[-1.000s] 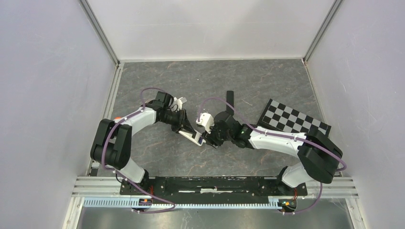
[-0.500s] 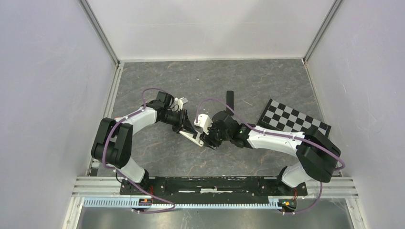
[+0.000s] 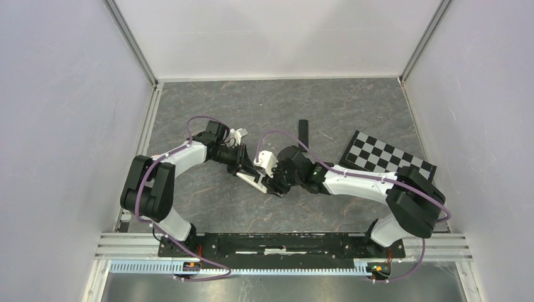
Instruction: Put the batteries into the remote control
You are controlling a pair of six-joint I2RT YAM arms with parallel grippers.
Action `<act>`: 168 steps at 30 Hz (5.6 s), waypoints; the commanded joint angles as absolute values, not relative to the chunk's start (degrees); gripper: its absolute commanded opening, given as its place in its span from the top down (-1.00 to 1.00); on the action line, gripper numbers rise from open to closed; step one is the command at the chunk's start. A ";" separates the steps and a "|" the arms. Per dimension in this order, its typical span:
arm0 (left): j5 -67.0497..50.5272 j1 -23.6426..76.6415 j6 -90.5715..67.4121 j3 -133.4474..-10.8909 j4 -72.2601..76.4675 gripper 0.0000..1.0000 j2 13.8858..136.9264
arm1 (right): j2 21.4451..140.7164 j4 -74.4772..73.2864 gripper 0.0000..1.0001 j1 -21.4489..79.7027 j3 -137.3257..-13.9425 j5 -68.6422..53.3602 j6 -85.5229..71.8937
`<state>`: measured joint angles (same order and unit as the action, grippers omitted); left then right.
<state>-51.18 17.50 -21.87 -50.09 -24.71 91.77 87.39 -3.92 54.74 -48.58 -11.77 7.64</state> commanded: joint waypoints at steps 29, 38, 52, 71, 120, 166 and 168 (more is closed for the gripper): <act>-60.53 18.88 -17.84 -49.62 -24.79 0.96 86.49 | 90.59 -3.08 0.09 53.16 -53.07 -11.92 3.61; -60.10 18.98 -16.39 -49.92 -27.07 0.96 87.21 | 92.20 -5.81 0.07 52.84 -54.23 -11.74 4.31; -60.64 19.55 -16.51 -50.10 -27.07 0.96 88.16 | 94.31 -5.13 0.04 52.82 -55.29 -10.86 2.20; -46.75 20.30 -20.46 -47.22 -23.32 0.96 92.07 | 96.61 4.26 -0.06 52.82 -50.54 -12.17 -2.11; -38.85 20.51 -30.15 -37.02 -12.87 0.96 83.47 | 88.75 -6.40 -0.55 45.29 -47.66 -4.95 -32.68; -42.71 20.56 -38.03 -30.47 -1.36 0.96 79.48 | 100.64 20.52 0.26 45.79 -33.18 -25.21 -66.45; -43.51 20.56 -37.99 -30.09 -0.46 0.96 79.46 | 101.47 21.53 0.26 45.79 -32.86 -25.77 -66.83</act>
<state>-42.04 20.36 -36.05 -30.63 -4.23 80.84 98.70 20.99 45.32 -34.48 -26.35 -66.28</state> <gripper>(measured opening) 0.277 0.373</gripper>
